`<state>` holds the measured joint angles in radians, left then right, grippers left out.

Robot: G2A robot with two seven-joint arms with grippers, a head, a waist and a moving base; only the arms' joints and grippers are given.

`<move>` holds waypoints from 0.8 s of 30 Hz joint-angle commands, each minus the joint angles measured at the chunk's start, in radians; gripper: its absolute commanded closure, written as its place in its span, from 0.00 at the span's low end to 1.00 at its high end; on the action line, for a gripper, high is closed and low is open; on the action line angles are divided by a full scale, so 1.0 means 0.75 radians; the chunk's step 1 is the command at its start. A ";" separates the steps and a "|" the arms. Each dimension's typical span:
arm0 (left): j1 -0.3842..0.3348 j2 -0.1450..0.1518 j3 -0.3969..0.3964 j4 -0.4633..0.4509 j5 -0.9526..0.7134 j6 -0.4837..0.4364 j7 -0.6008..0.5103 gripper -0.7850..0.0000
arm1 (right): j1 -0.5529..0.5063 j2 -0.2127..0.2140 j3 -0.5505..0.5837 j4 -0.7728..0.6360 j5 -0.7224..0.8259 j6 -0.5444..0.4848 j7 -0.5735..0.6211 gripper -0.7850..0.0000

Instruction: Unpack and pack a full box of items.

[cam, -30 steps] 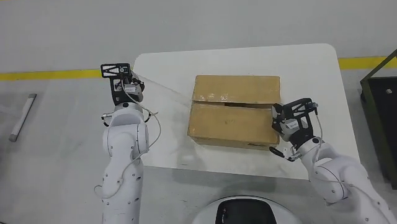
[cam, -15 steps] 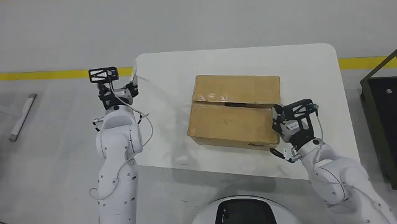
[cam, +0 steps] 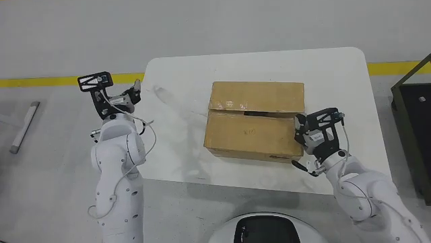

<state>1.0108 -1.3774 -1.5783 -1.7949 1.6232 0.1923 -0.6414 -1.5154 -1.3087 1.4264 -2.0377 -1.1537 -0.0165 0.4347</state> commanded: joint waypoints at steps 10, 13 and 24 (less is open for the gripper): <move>0.029 -0.002 0.079 -0.098 -0.010 -0.089 -0.040 0.00 | -0.014 0.000 0.055 -0.069 0.086 0.067 -0.030 1.00; 0.053 -0.007 0.167 -0.148 -0.015 -0.144 -0.052 0.00 | -0.027 0.004 0.110 -0.114 0.104 0.073 -0.032 1.00; 0.057 -0.037 0.616 -0.172 -0.113 -0.452 -0.087 0.00 | -0.177 0.021 0.318 -0.193 0.068 0.057 -0.026 1.00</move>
<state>1.0590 -1.4038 -1.1483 -1.9323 1.5388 -0.1152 -0.7044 -1.6326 -1.2933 1.6516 -2.1785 -1.1080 0.0250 0.4172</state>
